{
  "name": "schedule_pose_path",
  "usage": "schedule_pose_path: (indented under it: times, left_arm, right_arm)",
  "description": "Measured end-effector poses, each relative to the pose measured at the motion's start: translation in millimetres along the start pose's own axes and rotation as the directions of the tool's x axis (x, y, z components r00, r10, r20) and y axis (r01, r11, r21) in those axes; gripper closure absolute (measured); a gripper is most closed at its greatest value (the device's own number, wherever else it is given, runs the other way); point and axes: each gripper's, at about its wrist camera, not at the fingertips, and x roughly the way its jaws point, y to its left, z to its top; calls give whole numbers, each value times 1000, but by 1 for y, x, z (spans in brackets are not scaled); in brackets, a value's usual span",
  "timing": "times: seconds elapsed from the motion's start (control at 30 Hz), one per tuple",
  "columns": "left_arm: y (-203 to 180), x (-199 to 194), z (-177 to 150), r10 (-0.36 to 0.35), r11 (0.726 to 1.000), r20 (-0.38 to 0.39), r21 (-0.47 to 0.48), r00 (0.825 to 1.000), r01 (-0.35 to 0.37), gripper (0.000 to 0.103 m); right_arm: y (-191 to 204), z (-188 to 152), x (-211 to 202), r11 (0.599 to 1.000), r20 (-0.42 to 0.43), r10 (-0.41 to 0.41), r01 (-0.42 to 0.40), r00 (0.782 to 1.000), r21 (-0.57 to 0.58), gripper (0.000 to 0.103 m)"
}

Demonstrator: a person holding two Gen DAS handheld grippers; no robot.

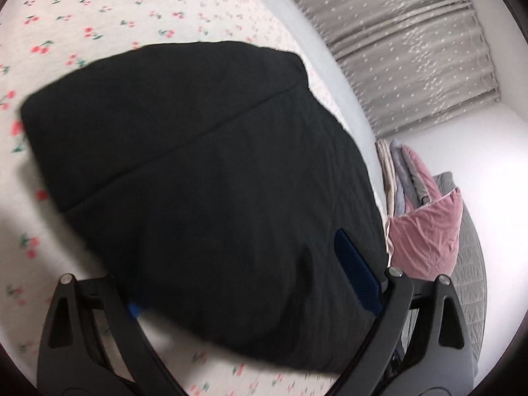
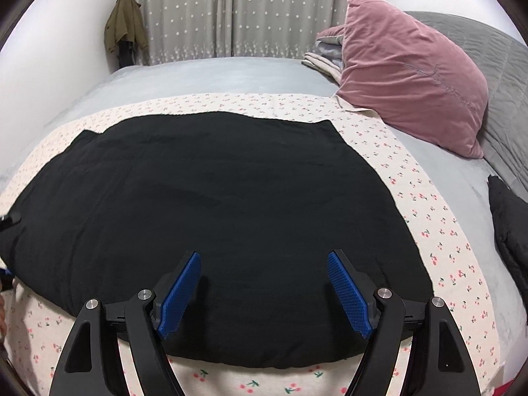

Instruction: Fold large clothes

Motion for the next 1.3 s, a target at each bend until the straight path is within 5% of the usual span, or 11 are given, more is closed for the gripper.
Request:
schedule_pose_path:
  times: [0.07,0.2,0.3,0.43,0.6,0.7,0.8,0.87,1.03,1.17,1.3]
  left_arm:
    - [-3,6,3,0,1000,36,-4,999,0,13]
    - [5,9,15,0,996,72,-85,997,6,70]
    - [7,-5,24,-71,987,82,-137,994,81,82]
    - [-13,-43,33,-119,991,141,-47,983,126,83]
    - [-7,-85,51,-24,999,260,45,965,12,83]
    - [8,-94,62,13,1000,271,17,962,-19,83]
    - [0,-96,58,-2,998,285,62,959,-16,84]
    - [-24,-96,49,-28,990,306,141,952,-16,84]
    - [-87,-104,18,-186,902,340,432,922,22,84]
    - [-136,-100,-15,-295,780,282,623,913,59,82]
    - [-172,-76,-49,-322,676,180,731,929,93,80]
  right_arm:
    - [6,-1,1,1000,-1,-4,4,1000,-9,23]
    - [17,2,2,1000,4,11,-11,1000,-20,23]
    - [26,5,-4,999,29,46,-46,999,-14,23]
    - [45,10,-19,988,101,155,-153,983,-28,23]
    - [91,8,-37,948,149,309,-291,939,-131,23]
    - [129,0,-33,884,63,443,-424,894,-194,24]
    - [169,-11,-14,783,-105,578,-587,809,-206,50]
    - [184,-16,4,785,-169,570,-594,804,-177,54]
    - [185,-11,30,768,-220,609,-636,762,-78,54]
    - [162,-6,39,705,-240,693,-708,680,31,53]
    - [118,4,48,628,-230,778,-741,585,238,51]
